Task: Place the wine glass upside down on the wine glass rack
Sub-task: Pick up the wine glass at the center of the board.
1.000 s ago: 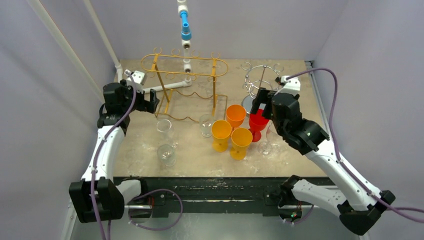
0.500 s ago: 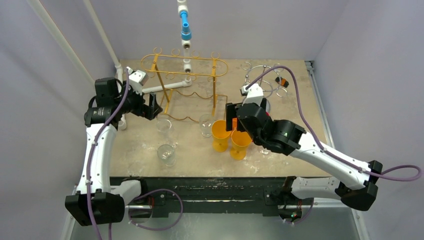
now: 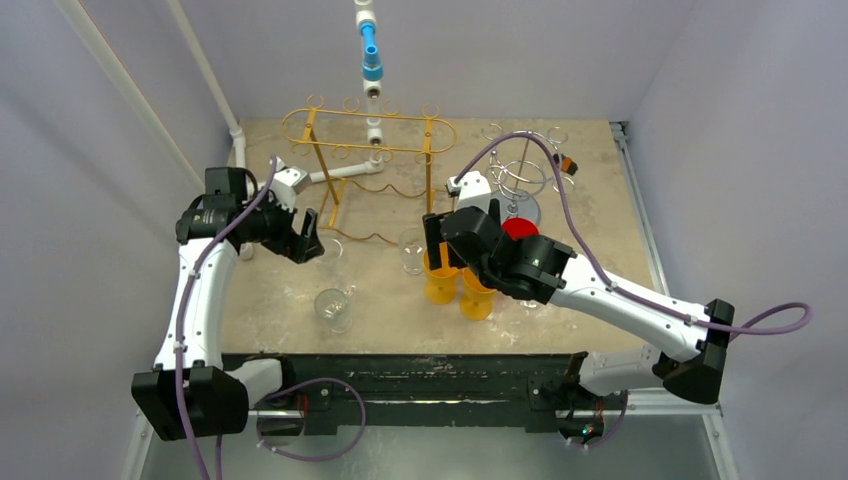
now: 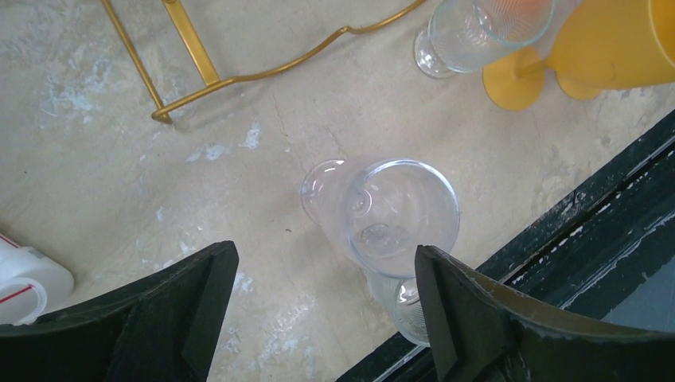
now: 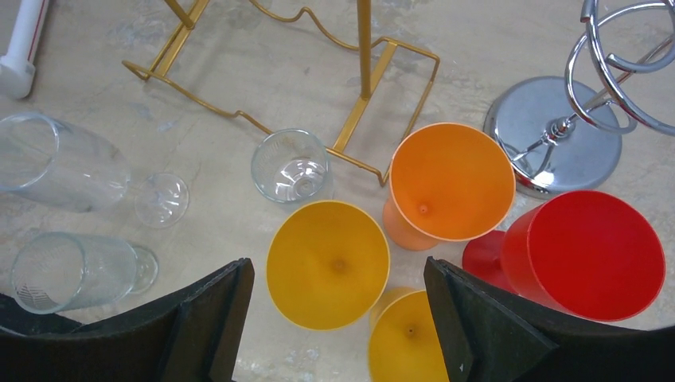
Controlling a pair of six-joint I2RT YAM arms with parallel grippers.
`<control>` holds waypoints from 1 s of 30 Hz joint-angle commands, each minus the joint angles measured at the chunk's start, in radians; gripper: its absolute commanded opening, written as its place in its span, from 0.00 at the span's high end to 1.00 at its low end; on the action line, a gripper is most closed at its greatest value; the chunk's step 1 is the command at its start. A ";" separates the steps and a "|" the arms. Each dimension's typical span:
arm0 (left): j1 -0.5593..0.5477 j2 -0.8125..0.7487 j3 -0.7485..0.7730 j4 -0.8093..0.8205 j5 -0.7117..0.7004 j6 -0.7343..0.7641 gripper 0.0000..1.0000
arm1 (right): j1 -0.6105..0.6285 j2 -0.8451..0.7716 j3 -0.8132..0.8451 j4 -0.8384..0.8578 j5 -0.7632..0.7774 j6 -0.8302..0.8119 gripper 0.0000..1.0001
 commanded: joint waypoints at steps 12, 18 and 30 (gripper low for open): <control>-0.042 0.067 -0.068 0.010 -0.034 0.088 0.32 | 0.007 -0.030 0.036 0.061 0.002 0.006 0.13; -0.064 0.076 -0.077 0.032 -0.059 0.109 0.41 | 0.006 -0.039 0.018 0.089 -0.003 0.009 0.13; -0.133 0.029 -0.112 0.087 -0.101 0.098 0.75 | -0.006 -0.069 0.047 0.074 0.026 0.003 0.11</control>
